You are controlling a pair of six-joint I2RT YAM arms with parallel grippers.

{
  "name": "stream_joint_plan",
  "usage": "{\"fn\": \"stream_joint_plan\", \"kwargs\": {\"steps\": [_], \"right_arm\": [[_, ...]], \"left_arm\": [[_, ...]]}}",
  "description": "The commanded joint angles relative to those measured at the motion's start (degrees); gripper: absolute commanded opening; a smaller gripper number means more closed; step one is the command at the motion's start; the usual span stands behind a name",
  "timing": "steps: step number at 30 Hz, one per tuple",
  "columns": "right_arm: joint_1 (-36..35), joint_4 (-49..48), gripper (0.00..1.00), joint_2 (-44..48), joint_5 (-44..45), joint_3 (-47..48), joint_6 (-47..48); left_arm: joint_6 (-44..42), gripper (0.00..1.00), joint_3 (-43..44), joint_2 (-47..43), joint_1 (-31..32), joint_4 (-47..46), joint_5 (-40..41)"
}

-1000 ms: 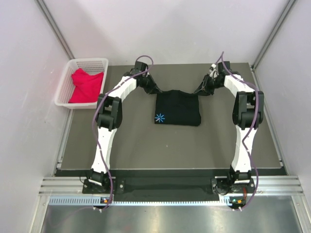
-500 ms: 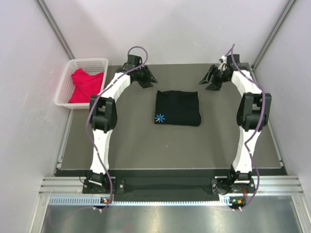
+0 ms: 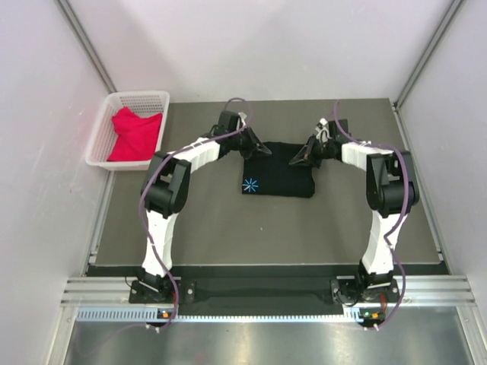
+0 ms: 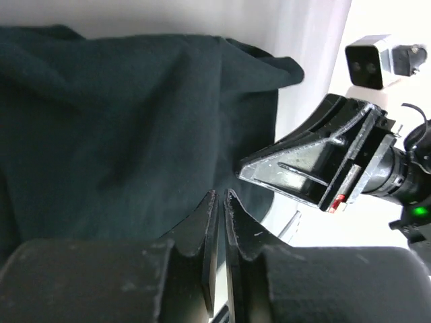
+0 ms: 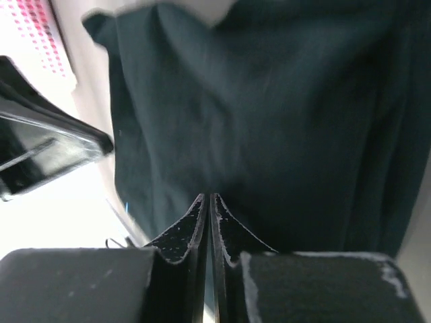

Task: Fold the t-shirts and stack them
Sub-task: Fold the tshirt

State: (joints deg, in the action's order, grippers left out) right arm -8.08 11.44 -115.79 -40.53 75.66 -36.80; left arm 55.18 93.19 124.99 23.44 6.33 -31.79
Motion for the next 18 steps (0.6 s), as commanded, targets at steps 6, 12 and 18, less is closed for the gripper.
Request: {"fn": "stream_joint_plan", "kwargs": {"steps": [6, 12, 18], "right_arm": [[1.39, -24.89, 0.02, -7.69, -3.59, 2.73, -7.85], [4.12, -25.07, 0.01, -13.58, -4.02, 9.41, -9.61], [6.32, -22.18, 0.01, -19.56, -3.85, 16.62, -9.96]], "left_arm": [[0.54, 0.11, 3.40, 7.89, -1.64, -14.67, -0.73], [0.81, 0.11, 8.93, 14.13, -3.49, -14.94, -0.73], [1.86, 0.11, 14.47, 18.97, -5.77, -15.56, -0.38]]}}
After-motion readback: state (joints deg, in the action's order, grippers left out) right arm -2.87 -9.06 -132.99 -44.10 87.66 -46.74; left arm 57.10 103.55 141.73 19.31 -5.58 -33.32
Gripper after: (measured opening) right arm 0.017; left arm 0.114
